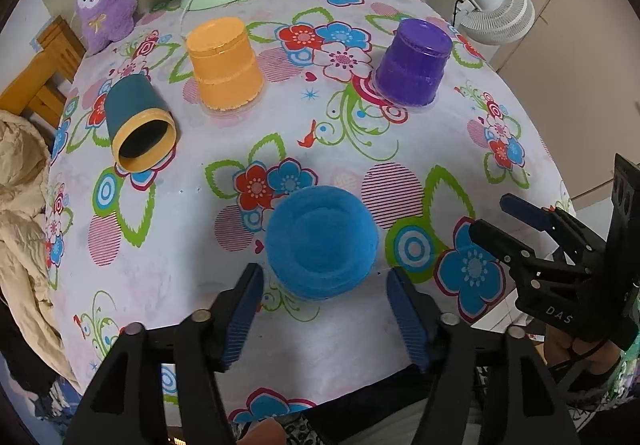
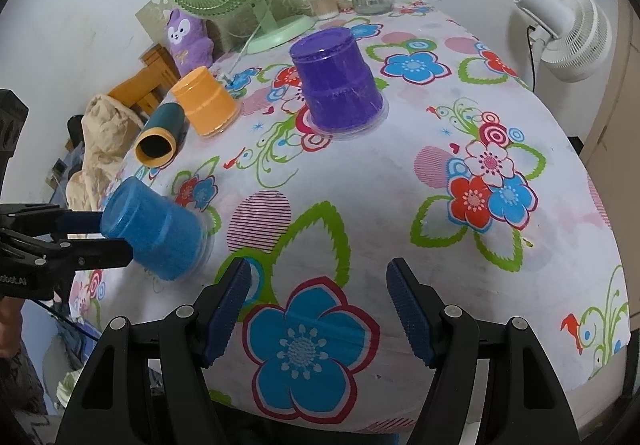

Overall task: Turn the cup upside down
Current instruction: 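Rotate the blue cup mouth down with the right gripper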

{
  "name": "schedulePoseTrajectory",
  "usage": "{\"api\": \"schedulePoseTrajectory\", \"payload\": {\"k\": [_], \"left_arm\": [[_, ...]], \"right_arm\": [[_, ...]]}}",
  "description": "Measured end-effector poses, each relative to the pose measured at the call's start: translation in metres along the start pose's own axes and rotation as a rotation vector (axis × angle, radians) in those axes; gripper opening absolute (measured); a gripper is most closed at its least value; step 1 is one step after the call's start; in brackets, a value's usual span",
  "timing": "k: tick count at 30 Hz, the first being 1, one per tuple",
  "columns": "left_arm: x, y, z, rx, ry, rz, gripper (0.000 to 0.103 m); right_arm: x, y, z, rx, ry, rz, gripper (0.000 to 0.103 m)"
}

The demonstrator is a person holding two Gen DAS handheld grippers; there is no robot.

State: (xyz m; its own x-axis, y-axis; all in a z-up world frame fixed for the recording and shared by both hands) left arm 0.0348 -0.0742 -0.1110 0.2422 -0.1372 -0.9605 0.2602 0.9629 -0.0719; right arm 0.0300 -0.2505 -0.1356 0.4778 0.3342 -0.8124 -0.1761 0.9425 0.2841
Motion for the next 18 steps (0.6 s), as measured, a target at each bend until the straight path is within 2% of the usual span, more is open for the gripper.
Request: {"api": "schedulePoseTrajectory", "payload": {"k": [5, 11, 18], "left_arm": [[-0.001, 0.003, -0.002, -0.008, -0.008, 0.009, 0.082], [-0.006, 0.010, -0.004, -0.037, -0.027, 0.003, 0.087], [-0.013, 0.014, -0.010, -0.043, -0.049, -0.005, 0.089]], "right_arm": [[-0.003, 0.011, 0.006, -0.035, -0.012, -0.006, 0.073], [-0.007, 0.029, 0.012, -0.087, -0.023, -0.009, 0.073], [-0.011, 0.047, 0.018, -0.134, -0.032, -0.017, 0.073]]}}
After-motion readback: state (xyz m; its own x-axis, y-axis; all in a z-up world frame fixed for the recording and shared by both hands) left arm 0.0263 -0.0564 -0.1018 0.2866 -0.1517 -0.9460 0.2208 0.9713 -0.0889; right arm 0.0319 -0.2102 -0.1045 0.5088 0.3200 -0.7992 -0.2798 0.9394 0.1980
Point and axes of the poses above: each gripper's, at about its wrist camera, not at the fingertips, and x roughly the way its jaws point, y to its left, z to its top, the point moved 5 cm from there along x, roughly the way its jaws point, and after that the axes turned 1 degree about -z, right-handed, at the moved point
